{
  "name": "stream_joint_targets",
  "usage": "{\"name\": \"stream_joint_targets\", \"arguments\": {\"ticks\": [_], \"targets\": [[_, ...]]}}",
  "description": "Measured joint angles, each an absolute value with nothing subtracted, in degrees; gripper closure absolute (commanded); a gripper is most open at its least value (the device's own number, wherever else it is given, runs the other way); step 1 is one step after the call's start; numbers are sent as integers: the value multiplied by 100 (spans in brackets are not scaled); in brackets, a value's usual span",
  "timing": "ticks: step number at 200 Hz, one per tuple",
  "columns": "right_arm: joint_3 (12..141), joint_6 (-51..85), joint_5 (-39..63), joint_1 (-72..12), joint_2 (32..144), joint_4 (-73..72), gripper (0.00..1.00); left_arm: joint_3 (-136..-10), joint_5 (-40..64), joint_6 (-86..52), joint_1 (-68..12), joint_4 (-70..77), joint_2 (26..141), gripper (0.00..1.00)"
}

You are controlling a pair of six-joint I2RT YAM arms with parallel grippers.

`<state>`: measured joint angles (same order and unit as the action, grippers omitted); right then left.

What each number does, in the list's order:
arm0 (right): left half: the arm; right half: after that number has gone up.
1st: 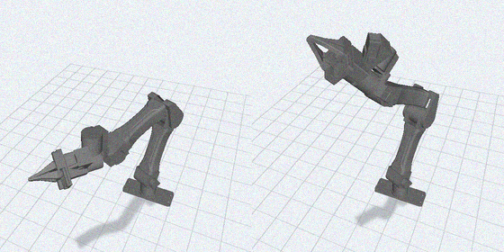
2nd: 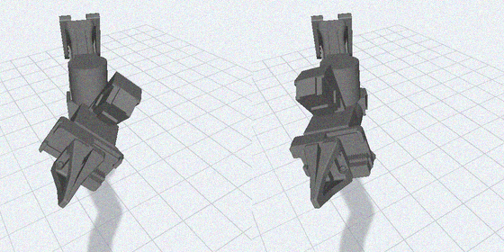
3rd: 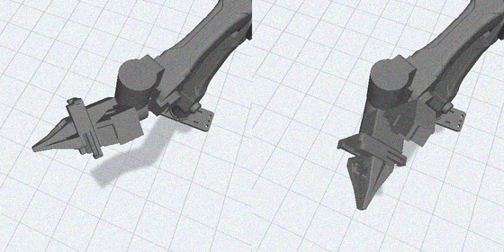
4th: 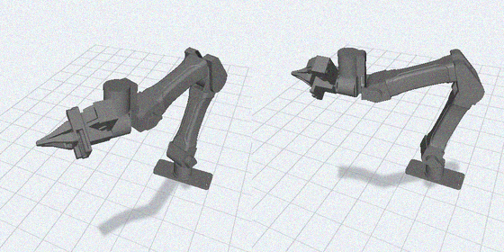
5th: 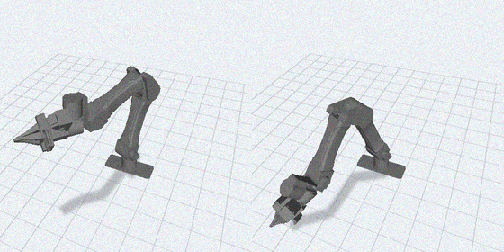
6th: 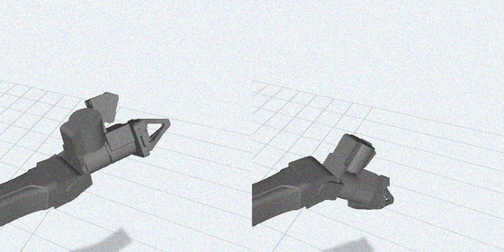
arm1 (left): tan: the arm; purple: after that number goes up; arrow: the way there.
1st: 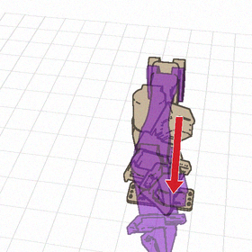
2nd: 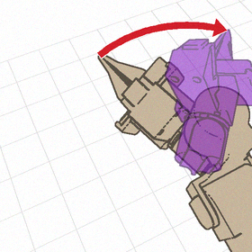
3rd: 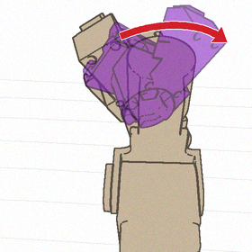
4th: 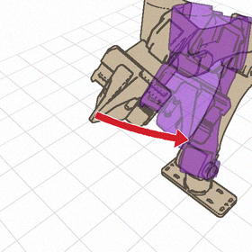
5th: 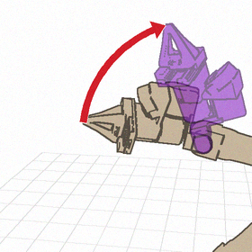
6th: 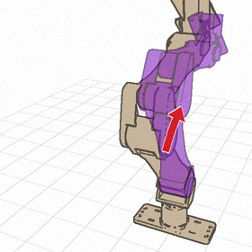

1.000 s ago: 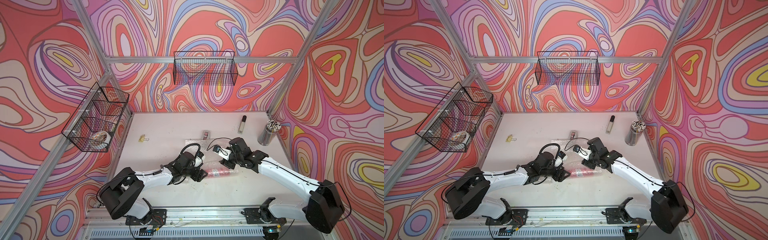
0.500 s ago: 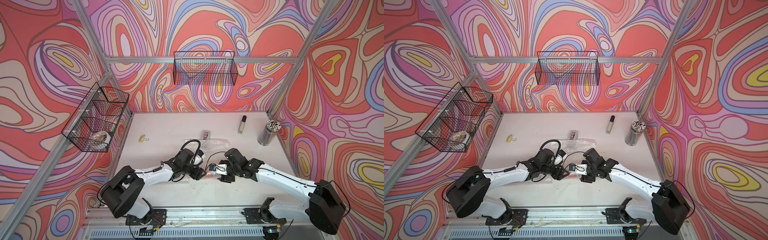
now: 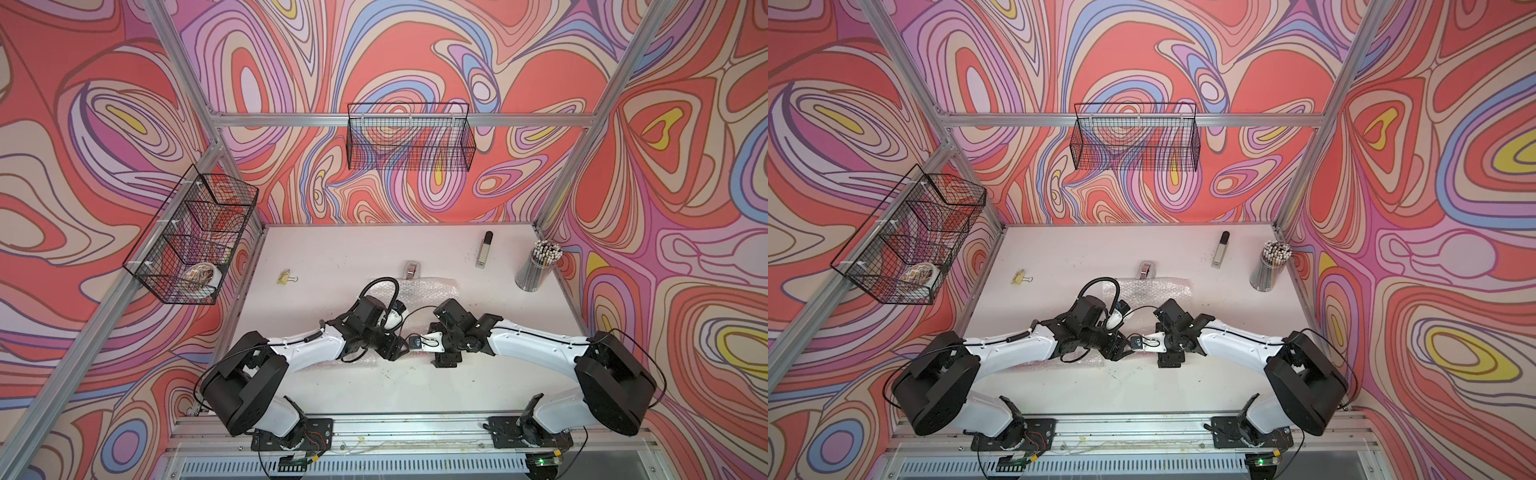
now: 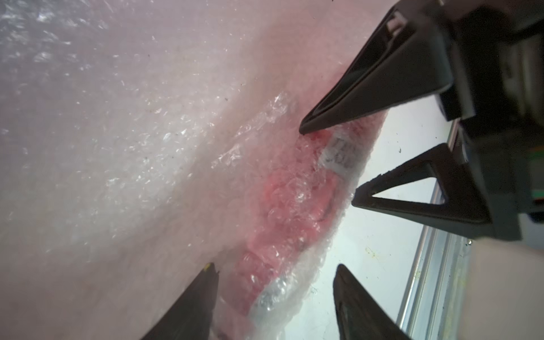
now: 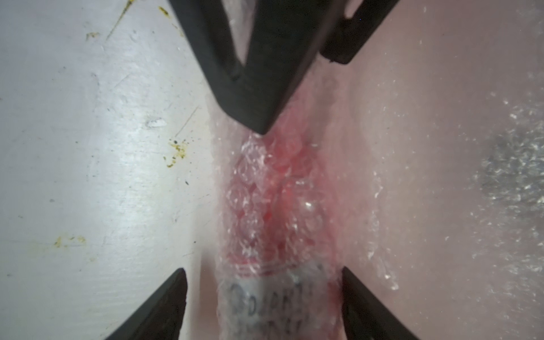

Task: Wrap wine bottles in bubble wrap
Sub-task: Wrap the wine bottle in bubble wrap.

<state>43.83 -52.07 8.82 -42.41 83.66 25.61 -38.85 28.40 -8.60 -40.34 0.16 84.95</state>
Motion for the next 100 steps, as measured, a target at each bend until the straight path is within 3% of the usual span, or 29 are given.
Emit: {"name": "stream_joint_targets", "arguments": {"ticks": [40, 100], "targets": [[4480, -5177, 886, -4241, 8508, 2644, 24, -4130, 2919, -845, -4003, -381, 8482, 36], [4501, -4980, 950, -4244, 8683, 2543, 38, -4777, 2228, -797, -3883, -1728, 7918, 34]]}}
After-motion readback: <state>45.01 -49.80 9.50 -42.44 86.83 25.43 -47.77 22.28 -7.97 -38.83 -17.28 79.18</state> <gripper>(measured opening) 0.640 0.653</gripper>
